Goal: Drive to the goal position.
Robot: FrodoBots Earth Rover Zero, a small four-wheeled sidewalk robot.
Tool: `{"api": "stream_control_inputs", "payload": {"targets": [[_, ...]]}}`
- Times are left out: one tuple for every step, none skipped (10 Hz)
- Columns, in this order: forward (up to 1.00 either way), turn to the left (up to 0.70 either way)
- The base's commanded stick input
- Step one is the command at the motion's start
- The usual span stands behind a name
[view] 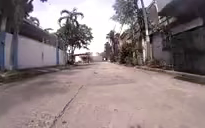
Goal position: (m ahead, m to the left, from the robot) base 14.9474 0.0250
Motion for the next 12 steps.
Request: {"api": "stream_control_inputs", "payload": {"targets": [[0.70,0.00],[0.70,0.00],[0.70,0.00],[0.70,0.00],[0.70,-0.06],[0.70,-0.28],[0.70,-0.35],[0.70,-0.35],[0.70,0.00],[0.70,0.00],[0.70,0.00],[0.70,0.00]]}}
